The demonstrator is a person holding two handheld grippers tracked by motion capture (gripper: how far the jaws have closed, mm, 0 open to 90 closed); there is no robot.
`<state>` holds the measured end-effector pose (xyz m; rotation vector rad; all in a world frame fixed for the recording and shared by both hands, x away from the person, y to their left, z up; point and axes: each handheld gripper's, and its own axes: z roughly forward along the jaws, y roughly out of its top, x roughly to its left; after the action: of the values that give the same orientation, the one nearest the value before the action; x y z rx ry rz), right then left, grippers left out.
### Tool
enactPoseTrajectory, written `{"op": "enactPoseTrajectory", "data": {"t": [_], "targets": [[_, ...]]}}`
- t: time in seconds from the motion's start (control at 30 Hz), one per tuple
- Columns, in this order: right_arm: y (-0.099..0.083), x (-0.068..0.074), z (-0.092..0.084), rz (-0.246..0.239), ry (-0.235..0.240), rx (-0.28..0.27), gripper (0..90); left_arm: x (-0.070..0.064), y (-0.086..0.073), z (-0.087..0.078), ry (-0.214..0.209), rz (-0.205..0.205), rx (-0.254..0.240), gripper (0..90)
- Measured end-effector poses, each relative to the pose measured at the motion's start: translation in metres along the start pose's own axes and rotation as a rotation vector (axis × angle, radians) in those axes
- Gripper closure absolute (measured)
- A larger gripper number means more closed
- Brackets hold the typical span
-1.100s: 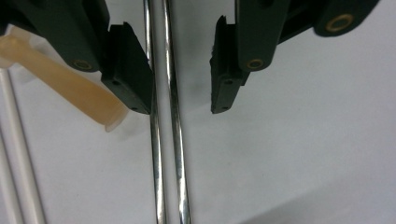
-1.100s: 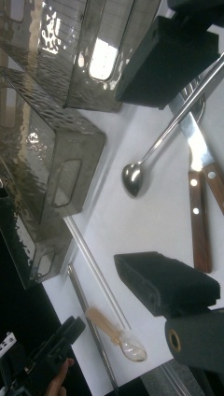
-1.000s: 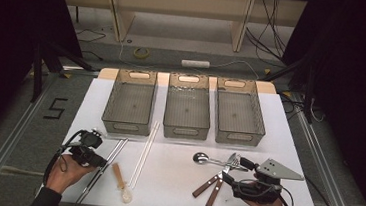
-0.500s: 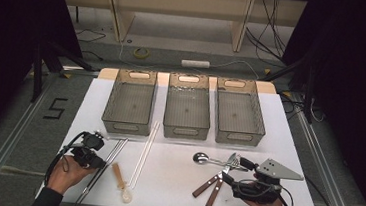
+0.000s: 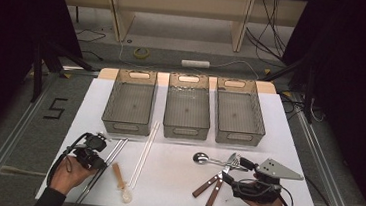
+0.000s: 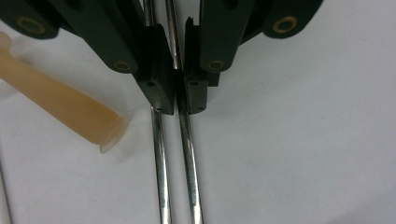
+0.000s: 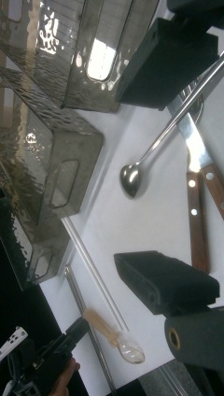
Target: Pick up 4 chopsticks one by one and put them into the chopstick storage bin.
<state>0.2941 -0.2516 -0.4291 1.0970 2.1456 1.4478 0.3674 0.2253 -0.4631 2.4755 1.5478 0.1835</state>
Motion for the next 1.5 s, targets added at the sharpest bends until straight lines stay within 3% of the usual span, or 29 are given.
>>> {"op": "enactPoseTrajectory", "data": {"t": [0.5,0.77,1.5], "targets": [[0.0,0.0,0.0,-0.002,0.003,-0.001,20.8,0.005,0.0,0.0,-0.024,-0.045,-0.002,84.9],[0.0,0.0,-0.001,0.001,0.006,-0.002,21.1,0.01,-0.002,-0.008,-0.017,-0.043,-0.042,85.2],[0.0,-0.001,-0.001,0.007,0.006,-0.002,21.3,0.013,-0.005,-0.027,-0.034,-0.015,-0.073,85.4]]}}
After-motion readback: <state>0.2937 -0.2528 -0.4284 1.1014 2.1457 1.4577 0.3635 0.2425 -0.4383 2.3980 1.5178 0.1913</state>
